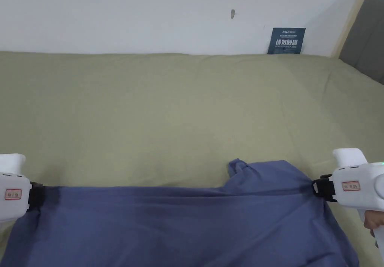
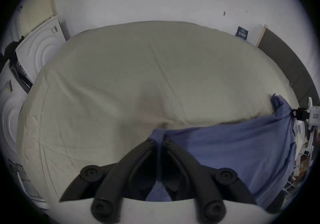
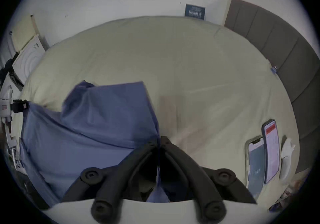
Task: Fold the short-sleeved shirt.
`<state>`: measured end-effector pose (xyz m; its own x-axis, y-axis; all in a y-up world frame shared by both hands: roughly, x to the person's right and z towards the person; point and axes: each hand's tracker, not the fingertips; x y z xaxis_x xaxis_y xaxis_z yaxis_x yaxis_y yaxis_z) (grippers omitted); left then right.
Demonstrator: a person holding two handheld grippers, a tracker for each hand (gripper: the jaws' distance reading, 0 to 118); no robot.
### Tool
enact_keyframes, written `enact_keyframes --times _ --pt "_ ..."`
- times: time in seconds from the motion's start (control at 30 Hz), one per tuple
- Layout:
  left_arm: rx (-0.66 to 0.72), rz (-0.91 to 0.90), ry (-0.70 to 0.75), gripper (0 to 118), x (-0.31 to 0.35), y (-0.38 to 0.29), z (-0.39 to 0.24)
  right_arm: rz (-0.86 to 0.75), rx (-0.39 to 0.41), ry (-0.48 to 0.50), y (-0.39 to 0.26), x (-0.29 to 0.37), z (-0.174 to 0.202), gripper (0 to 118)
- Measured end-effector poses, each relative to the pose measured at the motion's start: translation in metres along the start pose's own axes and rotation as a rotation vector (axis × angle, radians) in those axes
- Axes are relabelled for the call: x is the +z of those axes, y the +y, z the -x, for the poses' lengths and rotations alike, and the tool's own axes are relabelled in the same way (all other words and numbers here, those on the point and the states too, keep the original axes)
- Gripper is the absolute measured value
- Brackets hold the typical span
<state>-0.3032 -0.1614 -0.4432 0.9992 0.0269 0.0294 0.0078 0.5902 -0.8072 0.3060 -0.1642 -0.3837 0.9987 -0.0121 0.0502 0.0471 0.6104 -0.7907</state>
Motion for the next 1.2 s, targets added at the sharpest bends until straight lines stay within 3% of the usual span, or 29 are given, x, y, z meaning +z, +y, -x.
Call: enact_keyframes --times 0.13,0.33,0.57,0.83,1.1,1.13,1.17,1.2 --pt "-0.01 -0.035 -0.01 6 0.046 -0.012 0.008 -0.065 -0.033 0.04 -0.011 0.053 0.001 0" --pt "0.0 -0.085 -0.032 6 0.111 -0.052 0.02 -0.137 -0.011 0.072 -0.045 0.131 0.008 0" --pt "-0.019 -0.122 -0.048 6 0.164 -0.123 0.033 -0.174 -0.027 0.103 -0.118 0.193 0.012 0" --pt "-0.001 -0.101 -0.072 6 0.175 -0.198 0.043 -0.108 -0.07 0.106 -0.194 0.2 0.012 0" --pt "0.01 -0.038 -0.068 7 0.155 -0.226 0.042 -0.038 -0.079 0.088 -0.217 0.18 0.018 0" --pt "0.012 -0.034 -0.074 24 0.156 -0.226 0.043 -0.037 -0.071 0.085 -0.22 0.174 0.012 2" --pt "0.016 -0.033 -0.073 55 0.156 -0.225 0.044 -0.047 -0.059 0.063 -0.22 0.176 0.015 15" --pt "0.017 -0.036 -0.055 90 0.159 -0.225 0.041 -0.059 -0.059 0.028 -0.219 0.177 0.018 48"
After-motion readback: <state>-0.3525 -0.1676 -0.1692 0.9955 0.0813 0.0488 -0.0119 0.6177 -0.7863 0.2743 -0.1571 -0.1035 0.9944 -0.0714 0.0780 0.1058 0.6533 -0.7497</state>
